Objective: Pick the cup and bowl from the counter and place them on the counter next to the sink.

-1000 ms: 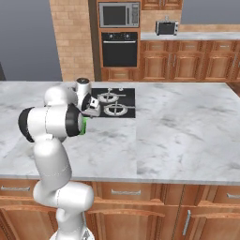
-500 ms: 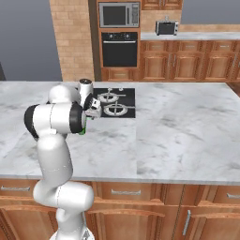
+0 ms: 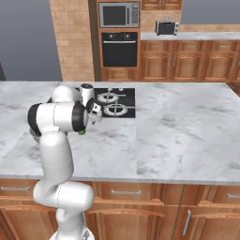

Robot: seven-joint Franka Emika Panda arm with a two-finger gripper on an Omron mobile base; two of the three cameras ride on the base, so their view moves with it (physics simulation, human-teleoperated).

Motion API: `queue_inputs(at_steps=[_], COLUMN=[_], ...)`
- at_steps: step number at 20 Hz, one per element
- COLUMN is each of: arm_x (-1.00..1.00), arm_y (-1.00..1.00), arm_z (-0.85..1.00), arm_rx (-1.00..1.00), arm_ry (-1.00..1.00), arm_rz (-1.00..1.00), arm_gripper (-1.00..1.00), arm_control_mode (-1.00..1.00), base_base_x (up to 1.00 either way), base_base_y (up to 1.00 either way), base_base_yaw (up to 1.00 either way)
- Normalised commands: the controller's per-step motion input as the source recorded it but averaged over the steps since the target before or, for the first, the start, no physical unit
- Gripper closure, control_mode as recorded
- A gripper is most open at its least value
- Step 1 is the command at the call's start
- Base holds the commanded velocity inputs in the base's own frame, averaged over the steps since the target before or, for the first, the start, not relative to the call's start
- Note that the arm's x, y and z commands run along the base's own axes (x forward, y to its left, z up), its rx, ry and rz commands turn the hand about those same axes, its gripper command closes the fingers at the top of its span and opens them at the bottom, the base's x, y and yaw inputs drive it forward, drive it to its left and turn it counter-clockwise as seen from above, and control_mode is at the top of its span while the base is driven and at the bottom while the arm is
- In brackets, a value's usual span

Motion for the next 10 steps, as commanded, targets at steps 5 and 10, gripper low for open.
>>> queue_inputs(at_steps=[5,10], arm_x=[0.00,0.00], arm_y=[0.00,0.00], arm_z=[-0.21,-0.21], arm_rx=[0.00,0.00], arm_ry=[0.03,0.04], arm_rz=[0.00,0.00], arm_gripper=[-1.00,-1.00], arm_control_mode=[-1.00,-1.00], base_base_x=[0.00,0.00], base_base_y=[0.00,0.00], base_base_yaw=[0.00,0.00])
